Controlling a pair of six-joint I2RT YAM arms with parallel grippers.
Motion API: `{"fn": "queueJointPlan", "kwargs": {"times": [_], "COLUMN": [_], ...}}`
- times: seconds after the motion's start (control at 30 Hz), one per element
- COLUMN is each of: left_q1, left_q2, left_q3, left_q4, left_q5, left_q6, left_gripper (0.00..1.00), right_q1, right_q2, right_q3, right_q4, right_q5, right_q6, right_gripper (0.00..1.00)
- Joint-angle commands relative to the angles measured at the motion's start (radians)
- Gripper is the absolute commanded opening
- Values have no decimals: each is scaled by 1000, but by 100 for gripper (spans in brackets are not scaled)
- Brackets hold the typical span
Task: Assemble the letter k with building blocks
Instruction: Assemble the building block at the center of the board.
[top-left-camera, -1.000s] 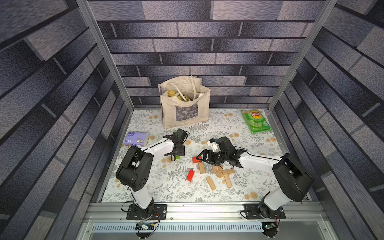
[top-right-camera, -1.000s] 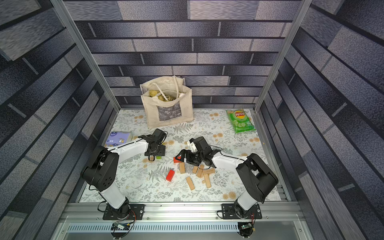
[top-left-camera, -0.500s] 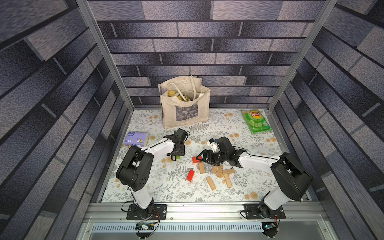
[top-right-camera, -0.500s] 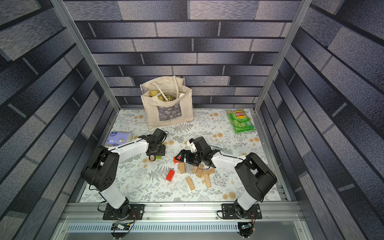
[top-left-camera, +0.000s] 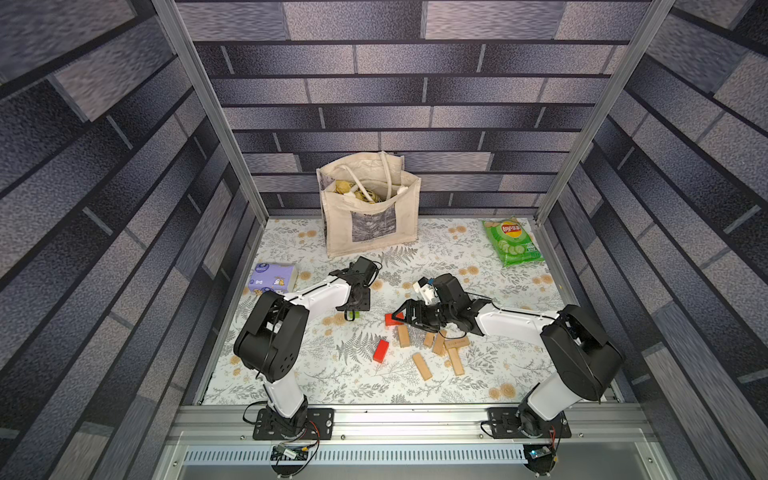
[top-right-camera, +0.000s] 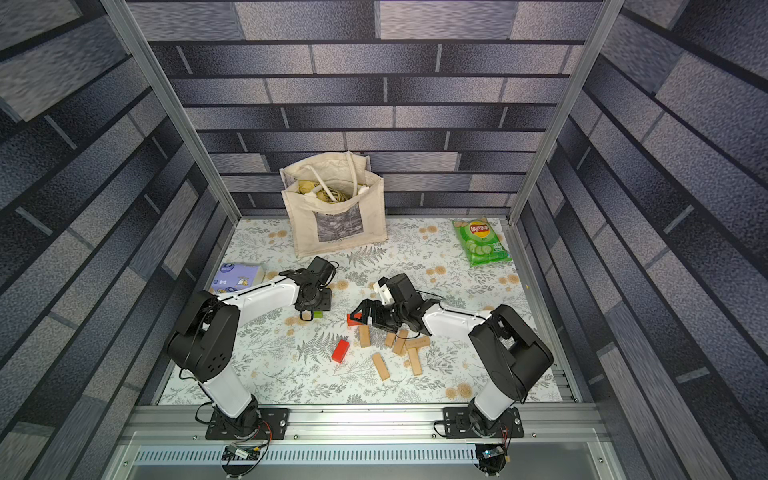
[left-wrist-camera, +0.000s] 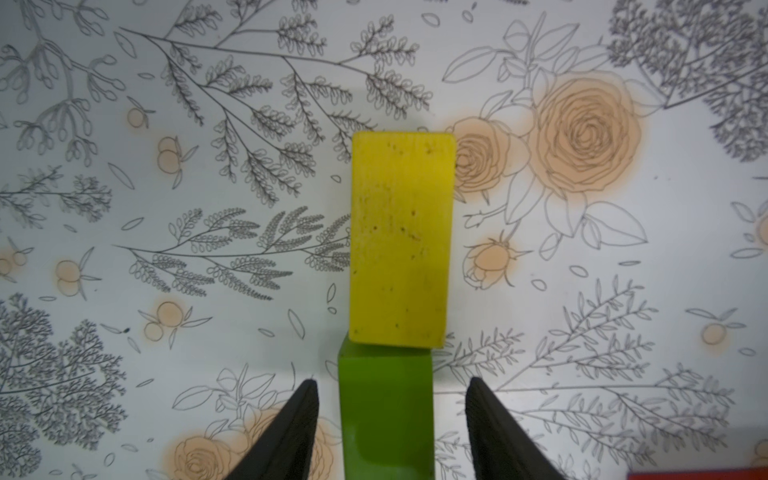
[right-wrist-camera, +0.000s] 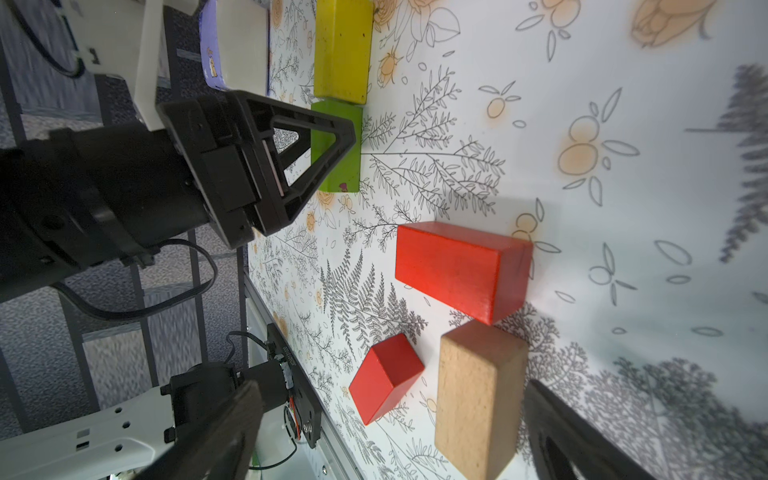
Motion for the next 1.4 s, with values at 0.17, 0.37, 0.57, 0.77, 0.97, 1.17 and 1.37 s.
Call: {"fn": "queueJointPlan", "kwargs": {"times": [0.17, 0.37, 0.57, 0.77, 0.97, 1.17, 1.37], "left_q1": [-11, -12, -12, -15, -17, -18, -21], "left_q2": [13, 19, 23, 24, 24, 31, 20], "left_q3": [31, 35, 40, 43, 53, 58, 56], "left_q4": [-5, -7, -16, -12, -29, -40, -51], "left_q5": [2, -2, -6, -2, -17, -31, -68], "left_q6": [-21, -24, -26, -28, -29, -31, -31], "left_gripper": [54, 53, 52, 49, 51, 55, 60], "right_q1": [-7, -8, -7, -8, -7, -7, -7], "right_q2": [19, 23, 25, 30, 35, 38, 31], "right_q3": [15, 12, 12, 10, 11, 7, -1], "right_q4": [29, 35, 39, 45, 52, 61, 61], "right_q5": [-14, -15, -19, -20, -22, -25, -25], "right_q6": [3, 6, 8, 9, 10, 16, 16], "right_gripper": [100, 100, 100, 100, 100, 100, 100]}}
